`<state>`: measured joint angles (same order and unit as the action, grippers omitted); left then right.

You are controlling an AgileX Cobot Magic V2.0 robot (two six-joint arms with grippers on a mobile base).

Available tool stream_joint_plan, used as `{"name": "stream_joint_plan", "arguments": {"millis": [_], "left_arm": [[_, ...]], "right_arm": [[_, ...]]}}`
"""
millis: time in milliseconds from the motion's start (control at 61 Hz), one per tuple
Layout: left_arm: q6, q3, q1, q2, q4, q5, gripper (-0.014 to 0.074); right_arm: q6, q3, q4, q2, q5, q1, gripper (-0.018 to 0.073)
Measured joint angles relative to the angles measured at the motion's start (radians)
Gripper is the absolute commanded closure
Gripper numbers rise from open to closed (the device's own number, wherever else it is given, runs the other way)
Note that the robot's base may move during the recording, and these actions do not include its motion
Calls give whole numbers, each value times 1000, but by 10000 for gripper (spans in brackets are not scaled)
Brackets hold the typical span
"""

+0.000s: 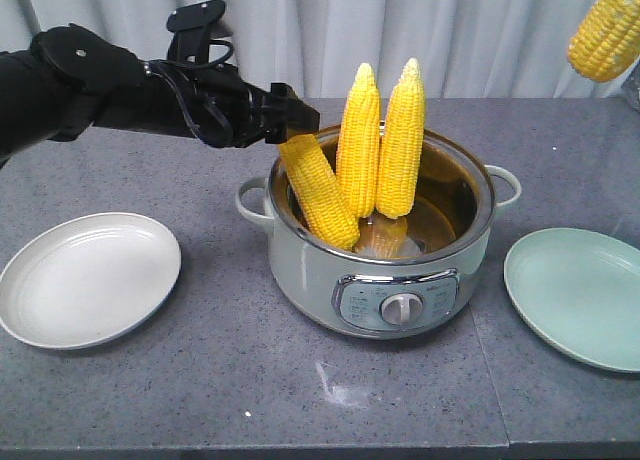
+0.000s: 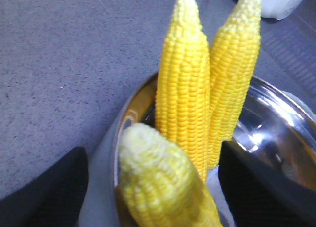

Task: Distribute corn equally
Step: 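Grasp the corn cob nearest the left gripper and lift it out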

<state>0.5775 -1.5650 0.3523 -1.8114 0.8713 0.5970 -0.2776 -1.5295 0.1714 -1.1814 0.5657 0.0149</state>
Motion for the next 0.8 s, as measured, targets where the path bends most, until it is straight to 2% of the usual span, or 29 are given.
{"name": "stream_joint_plan", "arguments": {"millis": [115,279,377,623,803], "left_arm": [[11,0,28,-12,4,-40,63],[14,0,29,-38,6,-68,92],[14,0,29,-42,7,-84,191],[15,0,29,-41,17,-102,605],[16,0,29,-5,17,-113,604]], "right_arm": [[0,0,-12,0,0,0,564],[0,0,-18,0,0,0,564],[0,0,-21,0,0,0,564],[1,0,-22,0,17,0,564],[21,0,-22,0,17,0,564]]}}
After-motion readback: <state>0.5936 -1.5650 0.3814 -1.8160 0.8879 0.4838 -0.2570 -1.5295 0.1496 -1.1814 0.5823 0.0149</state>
